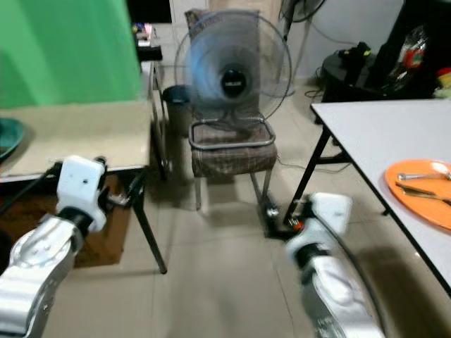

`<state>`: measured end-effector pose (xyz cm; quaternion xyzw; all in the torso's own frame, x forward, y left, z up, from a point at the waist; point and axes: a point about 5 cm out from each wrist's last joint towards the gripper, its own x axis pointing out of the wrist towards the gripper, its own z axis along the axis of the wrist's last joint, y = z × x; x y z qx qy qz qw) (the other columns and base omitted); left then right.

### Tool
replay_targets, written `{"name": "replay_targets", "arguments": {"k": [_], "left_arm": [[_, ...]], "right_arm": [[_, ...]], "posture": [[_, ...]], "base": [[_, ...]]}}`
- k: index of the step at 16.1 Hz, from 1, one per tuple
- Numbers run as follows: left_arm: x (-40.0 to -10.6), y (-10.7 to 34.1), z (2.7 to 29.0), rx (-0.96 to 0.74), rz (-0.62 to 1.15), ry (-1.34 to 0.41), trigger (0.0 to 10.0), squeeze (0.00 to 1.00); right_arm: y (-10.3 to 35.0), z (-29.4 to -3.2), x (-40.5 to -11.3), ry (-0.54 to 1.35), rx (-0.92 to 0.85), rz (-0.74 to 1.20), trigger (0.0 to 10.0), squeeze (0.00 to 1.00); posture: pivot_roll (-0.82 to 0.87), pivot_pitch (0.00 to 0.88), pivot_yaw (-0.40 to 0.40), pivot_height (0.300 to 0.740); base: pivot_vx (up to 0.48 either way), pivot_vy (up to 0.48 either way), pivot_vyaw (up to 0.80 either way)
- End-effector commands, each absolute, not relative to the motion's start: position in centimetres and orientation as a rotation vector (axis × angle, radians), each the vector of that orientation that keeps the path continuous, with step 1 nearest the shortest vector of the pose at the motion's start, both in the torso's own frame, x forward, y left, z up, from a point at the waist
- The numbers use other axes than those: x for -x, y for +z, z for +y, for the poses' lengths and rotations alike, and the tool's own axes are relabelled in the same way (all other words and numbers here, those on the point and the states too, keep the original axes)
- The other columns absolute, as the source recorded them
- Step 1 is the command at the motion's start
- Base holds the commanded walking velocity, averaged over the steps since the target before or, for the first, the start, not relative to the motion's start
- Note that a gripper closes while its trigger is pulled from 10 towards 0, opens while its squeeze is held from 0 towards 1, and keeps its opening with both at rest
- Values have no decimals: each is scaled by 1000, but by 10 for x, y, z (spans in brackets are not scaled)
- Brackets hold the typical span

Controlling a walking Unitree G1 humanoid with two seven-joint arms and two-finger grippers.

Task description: Setting the table

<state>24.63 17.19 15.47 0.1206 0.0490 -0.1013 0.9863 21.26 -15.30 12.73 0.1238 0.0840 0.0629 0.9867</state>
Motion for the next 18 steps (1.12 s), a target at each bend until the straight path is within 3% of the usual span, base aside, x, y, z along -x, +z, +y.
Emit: {"name": "replay_targets", "arguments": {"k": [1, 7, 18], "left_arm": [[-244, 159, 170, -239, 83, -200, 10000, 0], [-237, 153, 171, -234, 101, -177, 10000, 0], [-233, 158, 174, -216, 91, -141, 10000, 0]], "right_arm": [[128, -159, -214, 106, -218, 152, 10000, 0], [129, -163, -221, 134, -132, 159, 10000, 0], [127, -160, -226, 178, -250, 149, 10000, 0]], "posture": [[49, 0, -15, 740], [58, 0, -42, 740], [86, 0, -54, 740]], "base": [[0, 386, 0], [0, 359, 0], [0, 269, 0]]}}
